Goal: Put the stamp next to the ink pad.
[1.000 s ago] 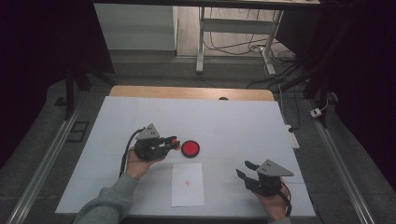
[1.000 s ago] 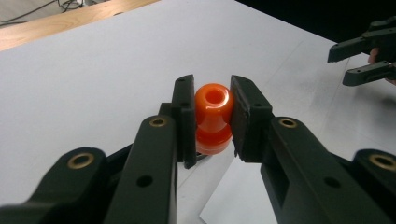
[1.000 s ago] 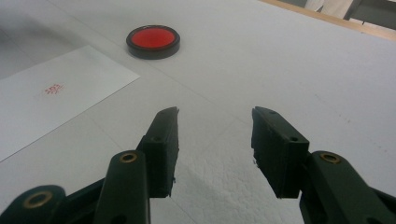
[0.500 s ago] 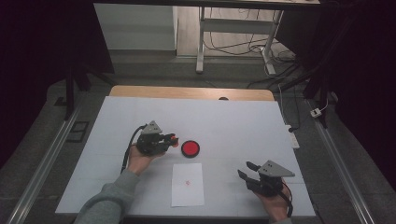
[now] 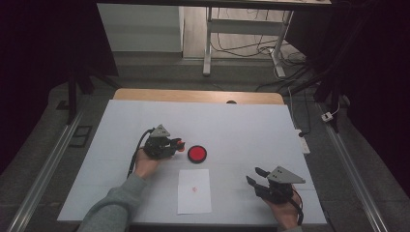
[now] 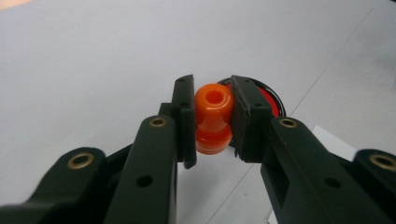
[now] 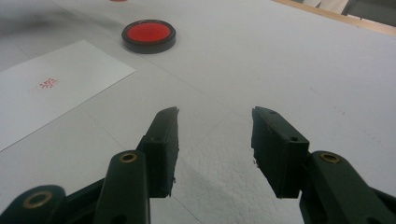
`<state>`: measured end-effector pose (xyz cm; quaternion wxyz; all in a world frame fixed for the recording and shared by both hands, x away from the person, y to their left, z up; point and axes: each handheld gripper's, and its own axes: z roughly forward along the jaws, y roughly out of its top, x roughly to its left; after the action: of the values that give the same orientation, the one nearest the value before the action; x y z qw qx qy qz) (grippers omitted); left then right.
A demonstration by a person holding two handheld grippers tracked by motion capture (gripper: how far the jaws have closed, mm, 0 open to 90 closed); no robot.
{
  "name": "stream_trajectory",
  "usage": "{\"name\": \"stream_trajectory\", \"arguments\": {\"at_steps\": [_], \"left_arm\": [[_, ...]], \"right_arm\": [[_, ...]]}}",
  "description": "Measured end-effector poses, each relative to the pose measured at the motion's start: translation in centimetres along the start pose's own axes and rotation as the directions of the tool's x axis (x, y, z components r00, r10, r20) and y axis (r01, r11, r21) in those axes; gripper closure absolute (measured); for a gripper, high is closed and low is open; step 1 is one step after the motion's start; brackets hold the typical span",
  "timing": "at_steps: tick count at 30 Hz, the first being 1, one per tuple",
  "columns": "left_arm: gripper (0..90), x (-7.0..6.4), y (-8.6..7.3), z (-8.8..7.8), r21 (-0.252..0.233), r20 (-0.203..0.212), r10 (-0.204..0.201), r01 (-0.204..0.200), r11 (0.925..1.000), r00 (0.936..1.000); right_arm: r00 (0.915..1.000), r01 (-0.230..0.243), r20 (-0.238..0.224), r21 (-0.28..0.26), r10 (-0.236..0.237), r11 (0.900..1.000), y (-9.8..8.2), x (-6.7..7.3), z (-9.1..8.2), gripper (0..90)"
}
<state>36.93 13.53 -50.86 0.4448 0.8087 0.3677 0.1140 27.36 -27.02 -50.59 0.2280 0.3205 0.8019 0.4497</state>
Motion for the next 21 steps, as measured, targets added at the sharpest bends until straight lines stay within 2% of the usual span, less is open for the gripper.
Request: {"name": "stream_trajectory", "arguments": {"at_steps": [5, 13, 19, 21], "left_arm": [[72.2, 0.2, -0.3, 1.0, 0.04, -0.005, -0.002, 0.002, 0.9992, 1.0], [72.0, 0.3, -0.8, 2.3, 0.113, -0.059, 0.032, -0.025, 0.9933, 0.9978], [70.6, 0.2, -0.9, 2.4, 0.116, -0.069, 0.035, -0.027, 0.9929, 0.997], [62.8, 0.2, -0.8, 2.2, 0.101, -0.065, 0.032, -0.025, 0.9946, 0.9974]], "right_arm": [[1.0, -0.003, 0.005, 0.002, 0.003, 1.0, -0.1, -0.1, -0.1, 50.9], [1.0, 0.002, 0.006, 0.007, -0.002, 1.0, -0.2, 0.1, -0.2, 50.8], [0.9998, -0.004, 0.017, 0.005, 0.004, 1.0, -0.2, 0.0, -0.4, 50.6], [1.0, -0.003, 0.008, 0.001, 0.003, 1.0, -0.2, 0.0, -0.3, 50.4]]}}
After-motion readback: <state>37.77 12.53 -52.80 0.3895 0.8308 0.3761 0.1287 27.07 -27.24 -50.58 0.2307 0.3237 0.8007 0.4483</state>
